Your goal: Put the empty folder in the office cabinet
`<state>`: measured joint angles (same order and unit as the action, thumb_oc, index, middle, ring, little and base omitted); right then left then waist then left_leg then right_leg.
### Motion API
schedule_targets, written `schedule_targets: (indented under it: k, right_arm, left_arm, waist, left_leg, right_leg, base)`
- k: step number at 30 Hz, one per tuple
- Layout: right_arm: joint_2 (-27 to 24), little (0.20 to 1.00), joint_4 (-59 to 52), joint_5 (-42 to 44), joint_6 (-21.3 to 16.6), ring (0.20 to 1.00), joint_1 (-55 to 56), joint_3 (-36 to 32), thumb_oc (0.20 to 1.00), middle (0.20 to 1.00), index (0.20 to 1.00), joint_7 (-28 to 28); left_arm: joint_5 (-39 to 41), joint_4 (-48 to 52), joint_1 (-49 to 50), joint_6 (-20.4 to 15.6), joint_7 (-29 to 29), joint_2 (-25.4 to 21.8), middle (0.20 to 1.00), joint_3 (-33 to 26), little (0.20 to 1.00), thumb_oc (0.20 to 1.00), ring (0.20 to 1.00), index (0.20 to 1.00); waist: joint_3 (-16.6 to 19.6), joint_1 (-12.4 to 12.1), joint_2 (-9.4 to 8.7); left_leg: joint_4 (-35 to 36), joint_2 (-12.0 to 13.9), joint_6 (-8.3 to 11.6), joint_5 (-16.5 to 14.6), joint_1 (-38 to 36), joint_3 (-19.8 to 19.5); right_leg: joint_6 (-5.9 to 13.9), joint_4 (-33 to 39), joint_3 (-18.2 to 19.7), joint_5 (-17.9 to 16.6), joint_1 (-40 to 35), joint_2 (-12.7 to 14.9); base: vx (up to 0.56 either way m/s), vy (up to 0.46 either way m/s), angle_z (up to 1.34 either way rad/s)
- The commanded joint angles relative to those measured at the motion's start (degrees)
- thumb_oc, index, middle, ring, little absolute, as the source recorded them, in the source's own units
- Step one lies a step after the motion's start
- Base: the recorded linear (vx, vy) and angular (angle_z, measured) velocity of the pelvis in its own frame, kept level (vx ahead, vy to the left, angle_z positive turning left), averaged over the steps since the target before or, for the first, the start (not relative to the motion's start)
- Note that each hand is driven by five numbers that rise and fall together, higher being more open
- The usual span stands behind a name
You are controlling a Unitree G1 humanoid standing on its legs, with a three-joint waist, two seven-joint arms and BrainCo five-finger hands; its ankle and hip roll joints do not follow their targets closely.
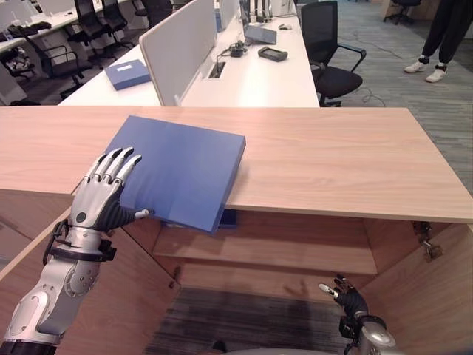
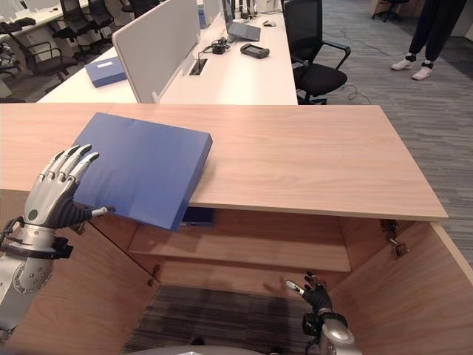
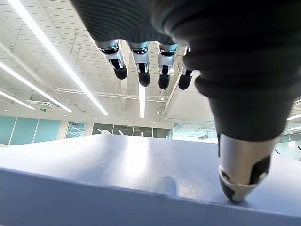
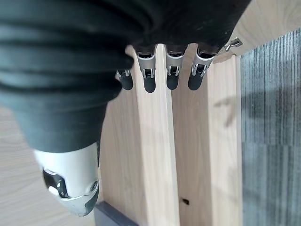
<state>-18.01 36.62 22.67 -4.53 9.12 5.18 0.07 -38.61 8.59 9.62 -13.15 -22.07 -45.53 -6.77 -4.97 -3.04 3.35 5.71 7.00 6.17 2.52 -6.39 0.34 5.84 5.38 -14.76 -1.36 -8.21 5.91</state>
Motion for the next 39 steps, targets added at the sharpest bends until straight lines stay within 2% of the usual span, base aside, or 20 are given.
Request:
schedule_targets:
  k: [1,18,22,27,39]
  right_arm:
    - [0.1,1.000,-0.4,1.4,-2.0,1.000,-4.7,1.8,1.000,1.000,1.000,0.5]
    - [0.2,1.000,0.8,0.7,-2.1,1.000,-5.0,2.0,1.000,1.000,1.000,0.7]
    - [0.3,1.000,1.3,0.2,-2.2,1.000,-4.9,2.8,1.000,1.000,1.000,0.5]
    - [0.4,1.000,1.7,0.1,-2.3,1.000,-5.4,2.9,1.000,1.000,1.000,0.4]
    - [0.8,1.000,2.7,-0.1,-2.4,1.000,-5.6,3.1,1.000,1.000,1.000,0.2]
  left_arm:
    - [0.6,-1.2,-3.0,0.5,-1.2,-4.3,1.000,-0.6,1.000,1.000,1.000,1.000]
    - [-1.0,-0.3,-3.8,0.8,-2.2,-5.9,1.000,-1.2,1.000,1.000,1.000,1.000]
    - [1.4,1.9,-8.6,2.5,-7.1,-6.9,1.000,-7.0,1.000,1.000,1.000,1.000]
    - [2.4,4.4,-10.4,2.7,-8.9,-7.4,1.000,-10.2,1.000,1.000,1.000,1.000]
    - [3.8,6.6,-9.5,1.9,-9.4,-7.1,1.000,-12.2,1.000,1.000,1.000,1.000]
  waist:
    - [-1.7,0.3,-1.62]
    - [-1.3,0.1,-1.82]
    - [-0.8,0.0,-2.05]
    - [-0.5,-0.1,-2.07]
    - [-0.1,-0.4,-2.06]
  left_leg:
    - [-1.2,4.4,4.09,-4.7,-3.1,0.0]
    - [-1.3,4.4,4.17,-4.8,-3.2,-0.2]
    - [-1.3,4.5,4.35,-4.8,-3.2,-0.2]
    - [-1.3,4.5,4.36,-4.9,-3.3,-0.1]
    - [-1.2,4.3,4.35,-5.1,-3.6,-0.1]
  right_leg:
    - [3.58,-0.7,1.3,3.6,-1.2,1.7]
    - [3.66,-0.8,0.8,3.8,-1.5,1.7]
    - [3.64,-0.8,0.6,3.9,-1.6,1.7]
    - [3.59,-0.8,0.7,4.1,-1.8,1.7]
    - [3.63,-0.8,0.4,4.3,-2.1,1.7]
  base:
    - [0.00,0.000,0.00]
    - [0.00,0.000,0.00]
    - [0.00,0.000,0.00]
    - [0.00,0.000,0.00]
    - [0.00,-0.001,0.00]
